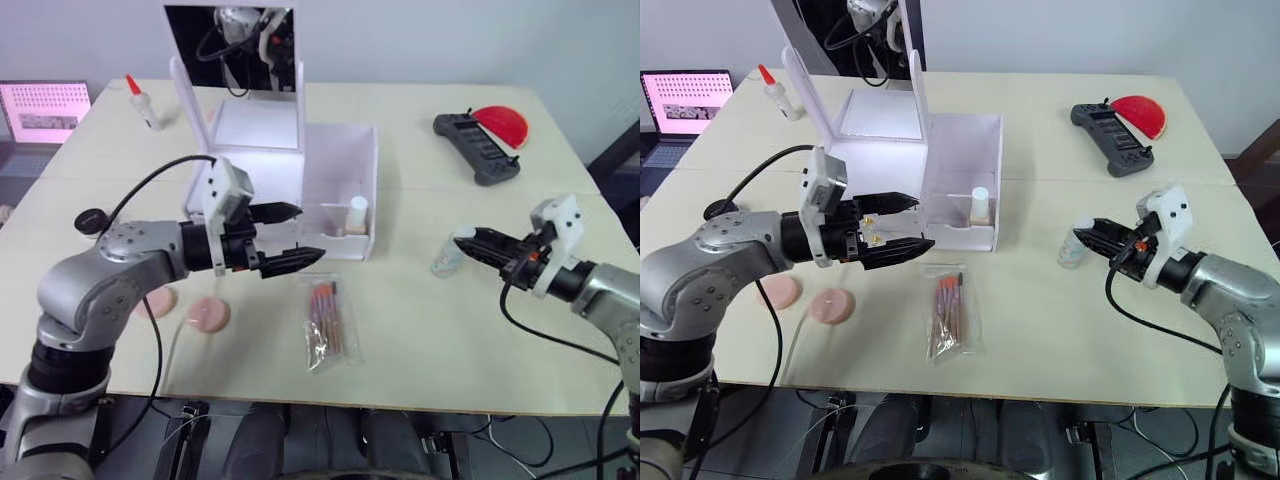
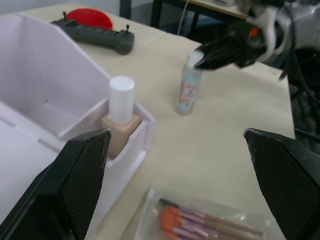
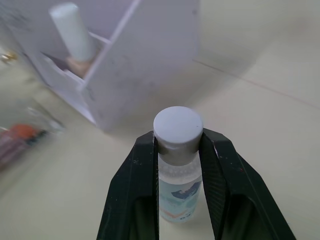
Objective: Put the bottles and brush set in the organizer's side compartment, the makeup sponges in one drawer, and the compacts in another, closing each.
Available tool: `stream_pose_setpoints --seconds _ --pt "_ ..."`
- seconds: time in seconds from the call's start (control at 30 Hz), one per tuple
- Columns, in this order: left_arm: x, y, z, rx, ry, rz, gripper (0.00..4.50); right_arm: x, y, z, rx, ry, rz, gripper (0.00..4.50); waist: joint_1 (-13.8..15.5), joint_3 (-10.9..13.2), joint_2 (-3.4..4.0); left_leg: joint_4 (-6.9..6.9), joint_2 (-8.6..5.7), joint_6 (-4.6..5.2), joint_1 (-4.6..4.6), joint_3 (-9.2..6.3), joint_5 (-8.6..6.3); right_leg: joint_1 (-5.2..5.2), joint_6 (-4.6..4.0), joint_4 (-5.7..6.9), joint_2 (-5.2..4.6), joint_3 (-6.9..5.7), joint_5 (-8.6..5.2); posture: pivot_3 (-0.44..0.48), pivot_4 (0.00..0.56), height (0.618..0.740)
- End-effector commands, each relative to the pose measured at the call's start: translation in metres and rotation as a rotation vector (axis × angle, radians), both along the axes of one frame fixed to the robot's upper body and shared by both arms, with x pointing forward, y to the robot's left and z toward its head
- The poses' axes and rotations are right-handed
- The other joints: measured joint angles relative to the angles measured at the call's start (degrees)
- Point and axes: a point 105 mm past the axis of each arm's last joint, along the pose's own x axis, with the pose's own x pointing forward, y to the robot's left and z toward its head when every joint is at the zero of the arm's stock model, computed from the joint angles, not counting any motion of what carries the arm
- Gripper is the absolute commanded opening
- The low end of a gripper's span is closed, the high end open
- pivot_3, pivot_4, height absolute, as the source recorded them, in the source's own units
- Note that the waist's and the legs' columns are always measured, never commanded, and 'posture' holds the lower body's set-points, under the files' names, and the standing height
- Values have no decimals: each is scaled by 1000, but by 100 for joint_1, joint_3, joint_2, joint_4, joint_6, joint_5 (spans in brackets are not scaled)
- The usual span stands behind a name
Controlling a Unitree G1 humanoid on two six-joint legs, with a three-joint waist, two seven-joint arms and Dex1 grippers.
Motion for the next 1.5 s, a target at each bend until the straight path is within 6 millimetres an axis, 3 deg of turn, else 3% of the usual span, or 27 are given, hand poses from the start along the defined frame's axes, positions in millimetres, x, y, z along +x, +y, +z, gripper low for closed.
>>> stream_pose_setpoints --seconds 0.03,0.23,0.43,0.77,0.97,1.33,1.5 --pt "-2 12 11 -3 -72 51 4500 -7 25 45 52 -66 146 623 -16 0 0 -1 2 0 2 0 0 0 -1 0 1 0 0 0 150 740" --pt "-5 37 11 -7 -88 161 4500 -13 72 92 101 -90 374 623 -4 0 0 -5 13 0 2 -4 0 -2 -4 -2 16 0 0 0 150 740" --pt "-18 60 13 -33 -122 292 4500 4 116 100 95 -113 496 623 -17 -1 -1 -7 15 0 -1 -4 0 -6 -6 -5 17 0 2 0 150 740" --pt "-45 70 1 -23 -128 449 4500 41 163 90 46 -178 581 623 -21 -1 -1 -6 15 -1 -2 -4 0 -12 -11 -3 20 1 6 0 150 740" --pt "-55 67 0 -19 -139 501 4500 57 180 65 7 -176 584 623 -22 -1 -2 -7 22 -2 -2 -7 0 -15 -15 0 29 2 8 0 150 740" --pt "-58 63 4 0 -143 516 4500 69 186 28 -142 -192 563 623 -31 -1 -1 -8 29 -4 0 -9 1 -21 -23 6 39 6 12 0 150 740" --pt "-58 62 5 11 -143 511 4500 70 187 24 -187 -208 574 623 -38 0 -1 -8 30 -4 1 -9 1 -23 -25 7 41 8 13 0 150 740"
